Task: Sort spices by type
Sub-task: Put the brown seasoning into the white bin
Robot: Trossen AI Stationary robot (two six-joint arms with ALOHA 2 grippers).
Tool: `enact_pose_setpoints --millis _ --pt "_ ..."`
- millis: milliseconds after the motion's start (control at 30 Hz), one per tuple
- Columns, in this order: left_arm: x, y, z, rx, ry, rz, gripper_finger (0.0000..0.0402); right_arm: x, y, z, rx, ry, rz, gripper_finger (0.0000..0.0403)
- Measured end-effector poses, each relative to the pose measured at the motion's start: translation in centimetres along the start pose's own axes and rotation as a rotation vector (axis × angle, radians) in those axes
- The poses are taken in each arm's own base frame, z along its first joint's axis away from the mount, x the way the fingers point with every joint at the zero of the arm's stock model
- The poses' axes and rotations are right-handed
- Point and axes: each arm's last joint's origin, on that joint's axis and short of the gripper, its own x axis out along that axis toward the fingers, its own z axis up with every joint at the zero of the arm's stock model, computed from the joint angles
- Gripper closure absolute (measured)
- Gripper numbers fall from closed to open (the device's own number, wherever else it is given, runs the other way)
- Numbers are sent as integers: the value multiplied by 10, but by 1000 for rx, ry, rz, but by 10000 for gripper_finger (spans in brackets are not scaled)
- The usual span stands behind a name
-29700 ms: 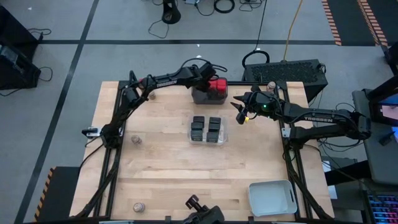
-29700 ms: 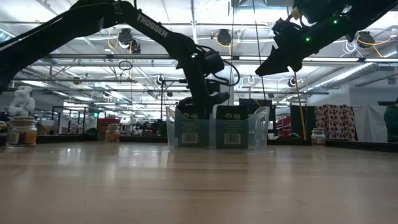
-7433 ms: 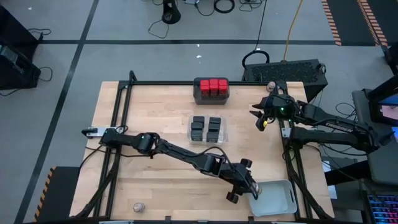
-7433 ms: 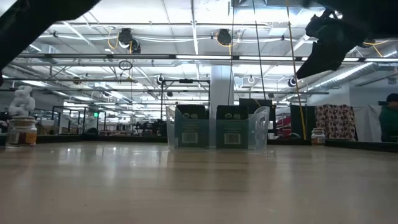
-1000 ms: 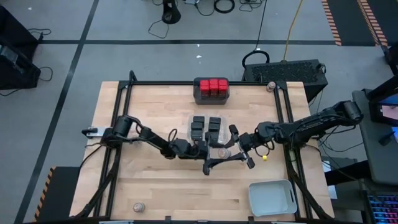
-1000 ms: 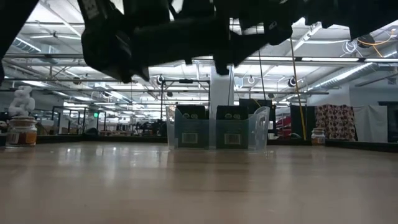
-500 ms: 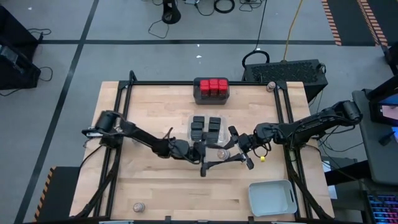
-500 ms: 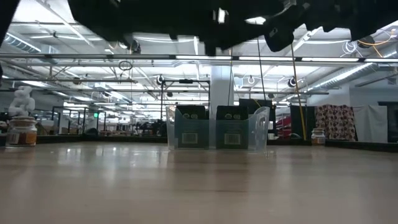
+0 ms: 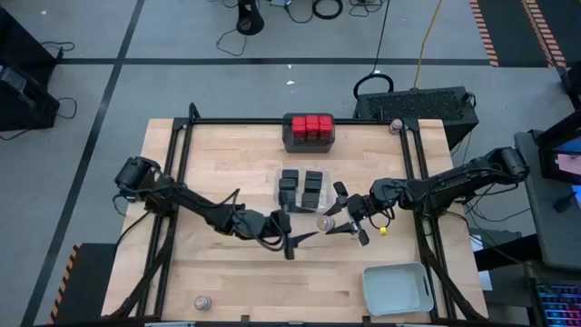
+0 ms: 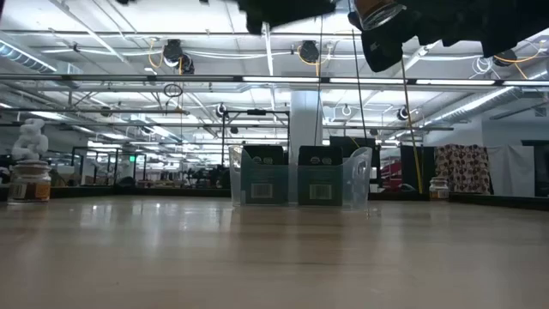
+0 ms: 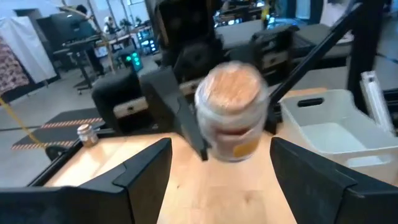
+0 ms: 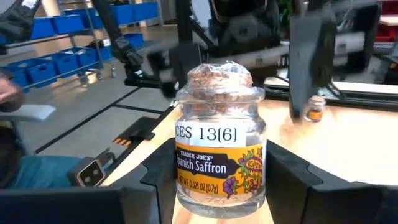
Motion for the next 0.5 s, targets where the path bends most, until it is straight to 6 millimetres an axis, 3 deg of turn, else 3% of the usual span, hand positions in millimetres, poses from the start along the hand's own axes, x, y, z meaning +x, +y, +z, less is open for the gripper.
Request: enact_pose_setpoints --millis 500 --pt "18 6 -10 -104 -162 -16 126 0 -2 2 -35 -17 -69 238"
